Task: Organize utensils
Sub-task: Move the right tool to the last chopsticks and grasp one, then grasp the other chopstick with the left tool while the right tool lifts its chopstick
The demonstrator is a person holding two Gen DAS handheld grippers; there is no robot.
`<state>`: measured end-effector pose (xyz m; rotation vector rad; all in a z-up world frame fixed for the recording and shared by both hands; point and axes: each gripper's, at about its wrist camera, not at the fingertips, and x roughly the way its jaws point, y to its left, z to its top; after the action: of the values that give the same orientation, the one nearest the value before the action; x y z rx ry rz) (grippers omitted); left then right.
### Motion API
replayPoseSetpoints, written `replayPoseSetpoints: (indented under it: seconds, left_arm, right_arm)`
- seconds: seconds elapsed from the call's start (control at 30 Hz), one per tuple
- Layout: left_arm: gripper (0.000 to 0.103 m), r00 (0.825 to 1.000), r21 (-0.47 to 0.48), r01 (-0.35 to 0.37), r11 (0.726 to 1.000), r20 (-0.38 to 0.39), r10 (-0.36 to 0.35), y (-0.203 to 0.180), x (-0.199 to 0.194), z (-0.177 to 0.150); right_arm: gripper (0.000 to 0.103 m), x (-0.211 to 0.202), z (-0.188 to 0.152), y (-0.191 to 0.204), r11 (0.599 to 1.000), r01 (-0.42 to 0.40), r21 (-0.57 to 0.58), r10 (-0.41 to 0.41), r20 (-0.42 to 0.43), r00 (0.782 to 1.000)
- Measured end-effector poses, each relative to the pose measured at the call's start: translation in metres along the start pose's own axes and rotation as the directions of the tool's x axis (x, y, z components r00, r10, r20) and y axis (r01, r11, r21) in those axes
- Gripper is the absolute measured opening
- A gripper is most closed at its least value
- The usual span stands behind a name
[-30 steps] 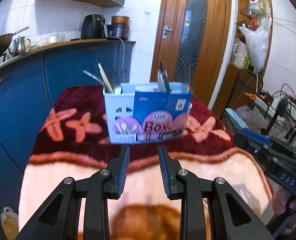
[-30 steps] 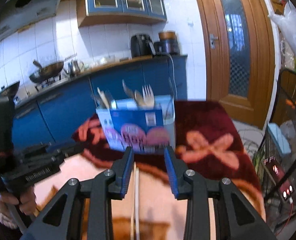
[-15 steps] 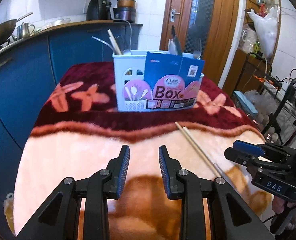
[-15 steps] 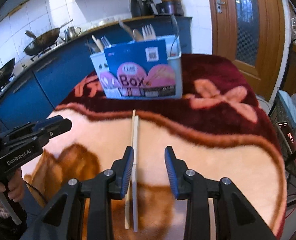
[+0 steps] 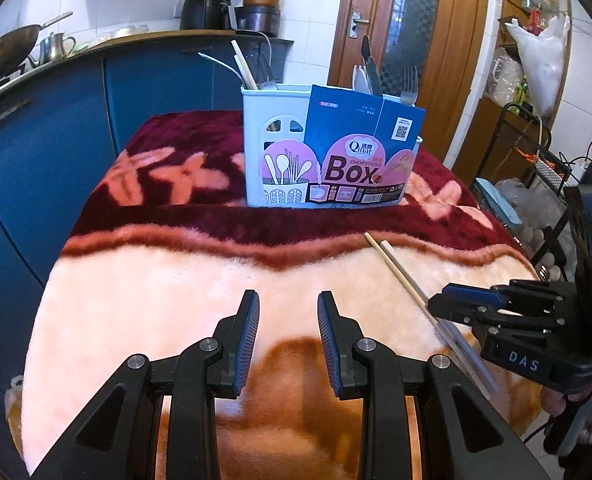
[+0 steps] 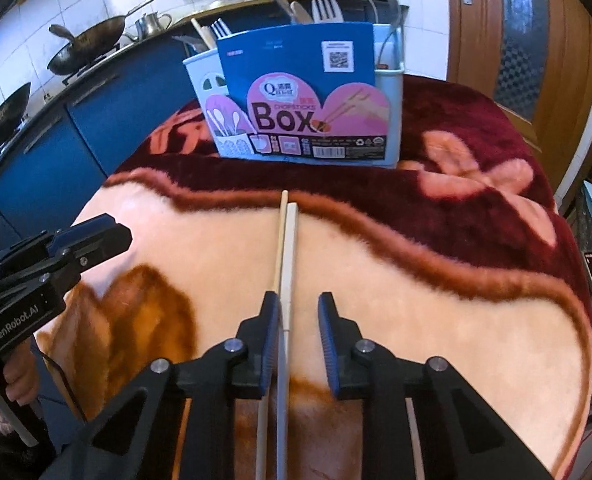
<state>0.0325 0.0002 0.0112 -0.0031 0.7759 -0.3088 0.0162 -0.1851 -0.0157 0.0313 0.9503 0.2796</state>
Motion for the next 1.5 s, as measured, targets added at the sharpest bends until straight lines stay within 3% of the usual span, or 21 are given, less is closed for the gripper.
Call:
replayPoseSetpoints:
  seconds: [0.47,0.57,0.67,0.87,1.1,1.27,1.5]
  left_arm:
    - [0.03,1.0,0.015,0.008,1.0,-0.015,-0.008,-0.008,0.004,0.001]
    - [0.03,1.0,0.025,0.013,1.0,-0.025,-0.013,-0.011,0.006,0.003]
    - [0.03,0.999,0.035,0.014,0.999,-0.034,-0.013,-0.016,0.008,0.005]
    - [0.03,0.996,0.054,0.053,0.997,-0.079,-0.048,-0.029,0.015,0.012]
    - [0.03,0.99,0.127,0.087,0.988,-0.12,-0.072,-0.059,0.023,0.02]
    - [0.03,0.977,0.137,0.127,0.982,-0.187,-0.1,-0.075,0.036,0.028]
    - [0.03,0.946,0.095,0.159,0.983,-0.3,-0.124,-0.082,0.065,0.038]
  right_arm:
    - [0.018,0.025,0.036,-0.014,0.999,-0.044,0.021,0.047,-0.146,0.988]
    - [0.008,0.025,0.036,-0.02,0.998,-0.049,0.027,0.053,-0.143,0.988]
    - [0.008,0.016,0.031,-0.029,0.996,-0.061,0.063,0.068,-0.108,0.992]
    - [0.008,-0.026,0.017,-0.05,0.989,-0.071,0.127,0.065,0.046,0.997]
    - [0.008,-0.069,0.0,-0.065,0.983,-0.072,0.169,0.03,0.238,0.971]
    - [0.008,-0.079,-0.008,-0.072,0.977,-0.085,0.197,0.019,0.313,0.949]
    - [0.008,-0.084,-0.017,-0.075,0.973,-0.113,0.199,0.036,0.356,0.934]
